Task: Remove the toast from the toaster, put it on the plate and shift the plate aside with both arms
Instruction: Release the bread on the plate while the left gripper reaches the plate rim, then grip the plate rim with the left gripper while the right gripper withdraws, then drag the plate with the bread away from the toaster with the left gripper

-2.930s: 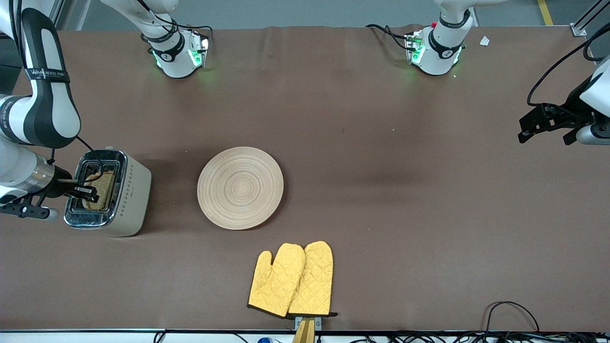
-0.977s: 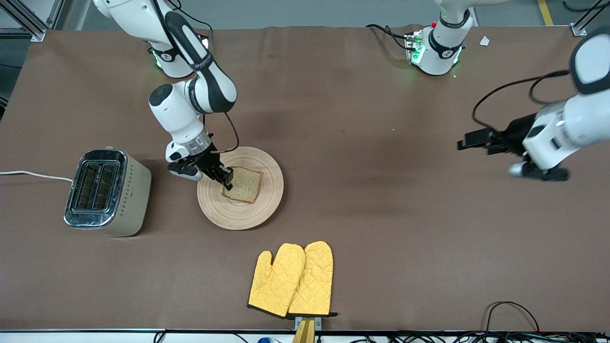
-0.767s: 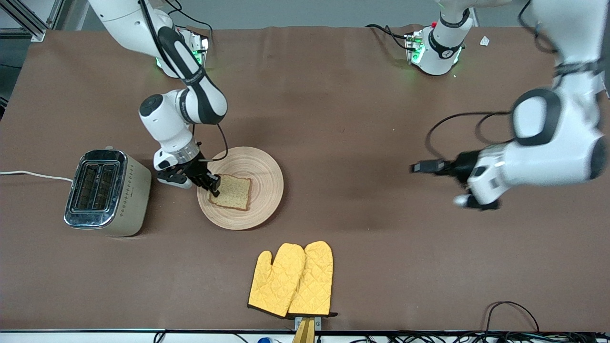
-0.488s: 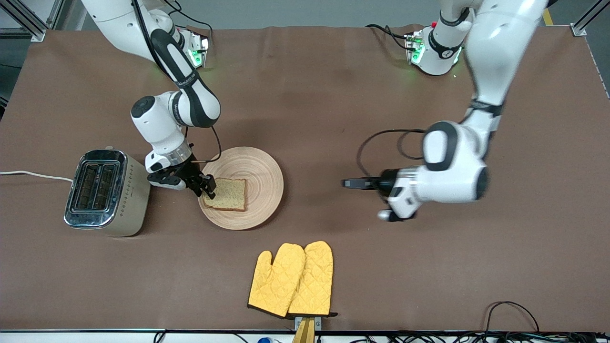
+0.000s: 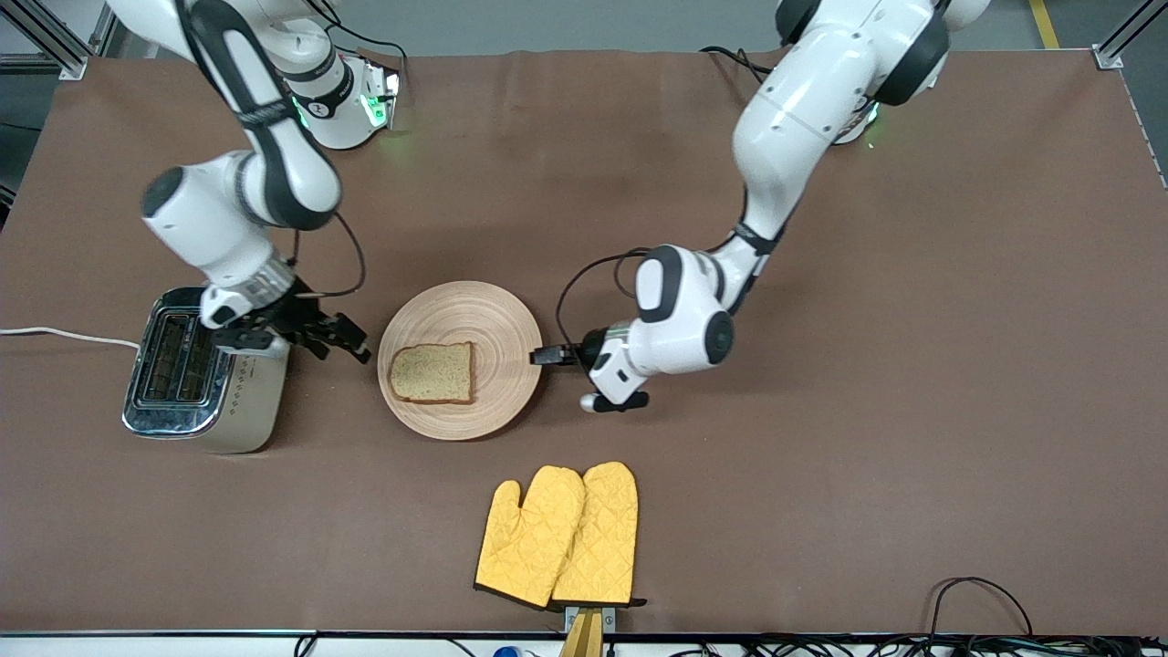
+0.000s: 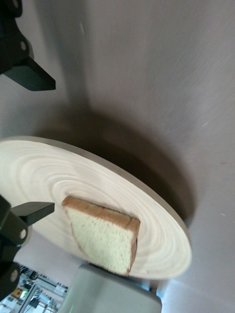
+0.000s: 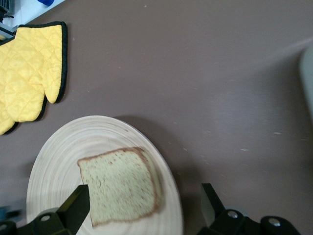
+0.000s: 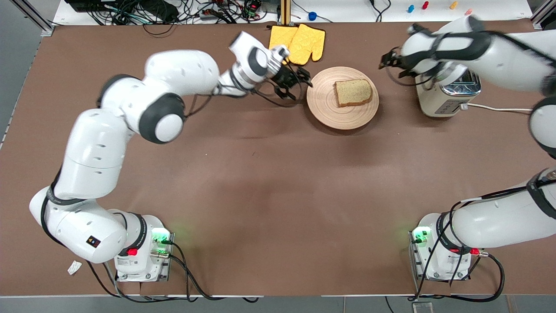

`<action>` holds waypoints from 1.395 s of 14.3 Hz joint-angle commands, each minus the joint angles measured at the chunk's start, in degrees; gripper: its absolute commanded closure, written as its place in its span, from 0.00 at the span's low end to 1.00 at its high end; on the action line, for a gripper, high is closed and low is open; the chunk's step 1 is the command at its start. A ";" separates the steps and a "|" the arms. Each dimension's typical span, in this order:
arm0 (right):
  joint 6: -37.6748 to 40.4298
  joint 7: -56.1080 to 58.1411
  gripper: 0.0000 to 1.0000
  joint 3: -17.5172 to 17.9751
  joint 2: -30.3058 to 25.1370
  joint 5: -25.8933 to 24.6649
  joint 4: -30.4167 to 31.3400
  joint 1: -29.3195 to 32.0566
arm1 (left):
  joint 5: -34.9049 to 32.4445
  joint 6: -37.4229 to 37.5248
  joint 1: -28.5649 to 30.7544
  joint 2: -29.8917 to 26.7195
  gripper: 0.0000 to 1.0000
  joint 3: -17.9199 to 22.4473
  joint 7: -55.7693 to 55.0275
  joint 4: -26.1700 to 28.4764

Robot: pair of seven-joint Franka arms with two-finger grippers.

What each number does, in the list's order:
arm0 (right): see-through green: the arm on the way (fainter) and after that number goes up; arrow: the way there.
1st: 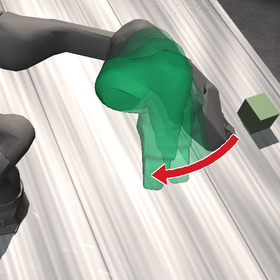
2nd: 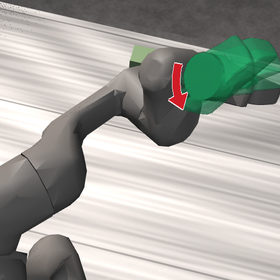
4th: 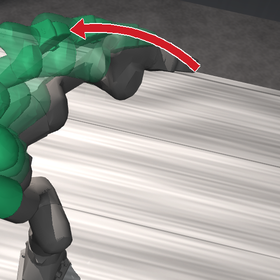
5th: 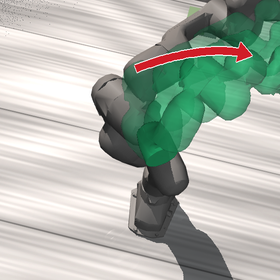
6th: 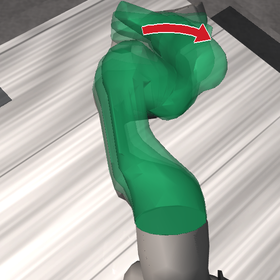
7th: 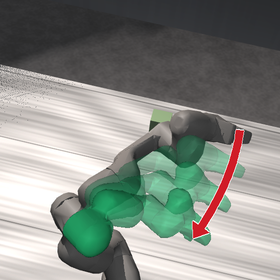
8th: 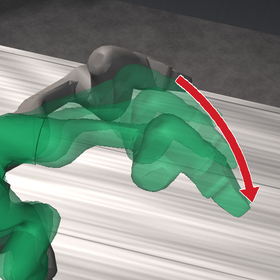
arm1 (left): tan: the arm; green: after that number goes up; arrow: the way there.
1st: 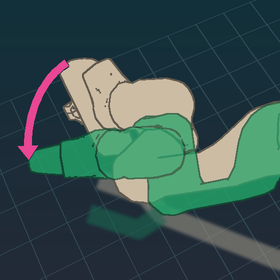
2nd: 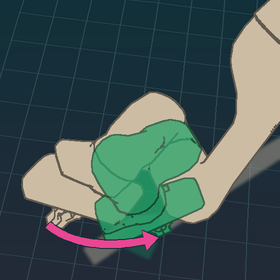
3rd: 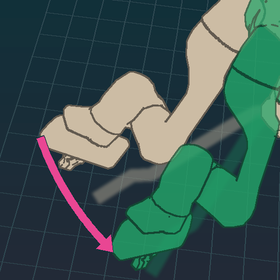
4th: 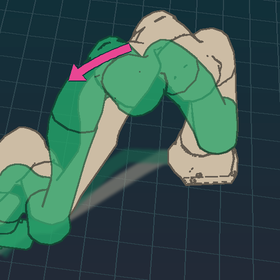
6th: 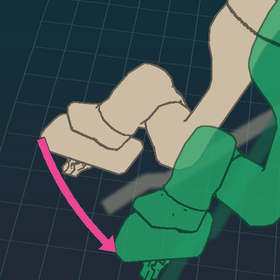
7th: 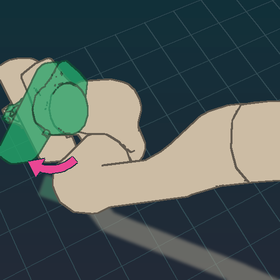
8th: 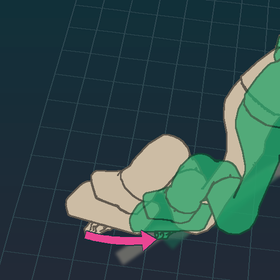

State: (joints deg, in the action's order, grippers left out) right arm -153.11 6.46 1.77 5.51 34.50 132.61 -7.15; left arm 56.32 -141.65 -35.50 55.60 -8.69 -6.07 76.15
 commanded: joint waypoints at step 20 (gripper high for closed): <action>67.59 -10.51 0.00 0.87 -3.58 -36.79 -45.16 12.87 | -7.45 35.53 27.29 -8.67 1.00 0.52 22.20 -2.41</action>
State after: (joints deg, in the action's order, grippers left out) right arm -86.28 -3.08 2.50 1.41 -1.27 88.42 5.53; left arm 48.55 -111.13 -13.30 48.84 -7.14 9.69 71.40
